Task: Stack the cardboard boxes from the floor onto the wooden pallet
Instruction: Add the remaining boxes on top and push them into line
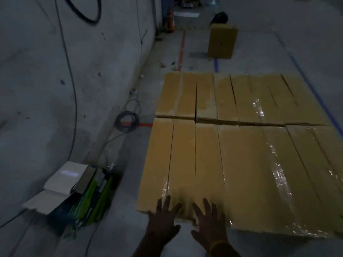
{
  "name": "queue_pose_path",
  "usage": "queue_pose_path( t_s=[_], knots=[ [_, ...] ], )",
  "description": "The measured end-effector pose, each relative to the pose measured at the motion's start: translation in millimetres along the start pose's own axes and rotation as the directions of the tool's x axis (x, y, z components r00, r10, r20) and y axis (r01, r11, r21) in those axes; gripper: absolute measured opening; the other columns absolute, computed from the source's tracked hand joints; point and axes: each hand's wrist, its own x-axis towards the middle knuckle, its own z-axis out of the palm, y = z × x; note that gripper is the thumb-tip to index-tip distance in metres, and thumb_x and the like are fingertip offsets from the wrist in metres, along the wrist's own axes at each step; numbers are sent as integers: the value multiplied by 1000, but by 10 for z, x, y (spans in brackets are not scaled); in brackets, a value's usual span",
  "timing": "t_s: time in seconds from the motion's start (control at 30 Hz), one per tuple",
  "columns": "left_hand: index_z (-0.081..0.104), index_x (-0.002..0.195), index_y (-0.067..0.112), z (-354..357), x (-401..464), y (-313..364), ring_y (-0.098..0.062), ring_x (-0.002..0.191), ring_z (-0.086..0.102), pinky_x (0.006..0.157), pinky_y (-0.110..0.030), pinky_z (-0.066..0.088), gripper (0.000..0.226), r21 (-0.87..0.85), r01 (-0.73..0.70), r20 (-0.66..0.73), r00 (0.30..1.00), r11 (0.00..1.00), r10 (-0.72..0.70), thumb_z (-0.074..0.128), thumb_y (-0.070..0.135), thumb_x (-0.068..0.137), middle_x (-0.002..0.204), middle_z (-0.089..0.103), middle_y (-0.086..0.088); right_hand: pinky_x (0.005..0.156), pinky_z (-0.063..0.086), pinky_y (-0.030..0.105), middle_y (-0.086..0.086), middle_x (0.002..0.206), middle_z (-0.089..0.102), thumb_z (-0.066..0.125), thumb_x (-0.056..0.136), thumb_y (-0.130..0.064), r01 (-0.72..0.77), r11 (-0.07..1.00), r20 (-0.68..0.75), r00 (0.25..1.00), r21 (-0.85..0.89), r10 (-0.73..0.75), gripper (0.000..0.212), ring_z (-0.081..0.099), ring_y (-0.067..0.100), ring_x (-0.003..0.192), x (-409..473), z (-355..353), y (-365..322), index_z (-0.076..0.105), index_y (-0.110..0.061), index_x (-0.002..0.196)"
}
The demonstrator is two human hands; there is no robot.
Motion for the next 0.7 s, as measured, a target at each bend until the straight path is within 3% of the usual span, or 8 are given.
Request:
queue_pose_path(
  t_s=[0.1,0.23,0.33,0.37,0.47,0.53,0.6,0.7],
  knots=[
    [6,155,44,103,538,-105,-37,152,-11,114,-71,15,65,59,-86,-59,994,995,89,43,49,101,166,-16,3,119,5,61,2,165,-22,56,91,-58,-32,999,-54,998,15,33,94,-12,38,152,386,234,-158,-7,-39,158],
    [1,154,46,311,1010,-313,-37,152,-8,113,-71,13,71,120,-87,-138,985,989,103,40,62,97,166,-15,1,117,0,66,4,164,-24,53,89,-65,-82,996,-153,985,29,85,95,-16,38,151,838,580,-215,-10,-41,156],
    [1,154,49,552,1228,-556,-35,152,-6,111,-71,16,75,128,-52,-206,975,990,78,33,75,91,166,-17,3,115,5,69,1,162,-29,33,82,-81,-127,987,-202,969,94,144,91,-11,37,152,1044,880,-165,-9,-46,155],
    [4,154,50,652,1285,-616,-35,153,-5,109,-73,15,76,110,-48,-222,972,993,72,30,79,89,166,-16,4,112,11,71,2,163,-23,27,79,-84,-131,987,-231,961,98,150,90,-4,39,153,1071,952,-164,-2,-47,155],
    [26,152,50,864,1339,-813,-41,149,20,100,-78,20,75,169,-128,-288,942,977,173,25,85,86,168,5,1,98,35,75,7,163,28,35,79,-85,-145,987,-342,926,67,159,83,36,43,143,1175,1186,-115,37,-42,151],
    [31,152,45,1019,1332,-1047,-40,146,29,100,-78,21,78,251,-156,-320,918,955,234,30,86,85,166,16,1,101,24,74,7,161,34,33,77,-92,-152,988,-390,908,38,154,92,33,41,143,1220,1327,-89,39,-38,151],
    [29,153,44,1138,1310,-1274,-40,147,25,102,-79,19,83,308,-125,-373,896,943,240,35,87,83,166,17,0,101,15,75,8,163,29,30,73,-96,-162,986,-426,890,33,160,101,27,41,145,1262,1415,-95,36,-36,153],
    [25,154,46,1170,1296,-1431,-42,149,19,102,-81,18,83,333,-71,-411,887,940,213,38,86,82,166,16,-1,99,14,81,7,165,22,31,77,-93,-187,980,-428,883,61,195,99,26,43,147,1293,1480,-174,31,-34,156]
  ],
)
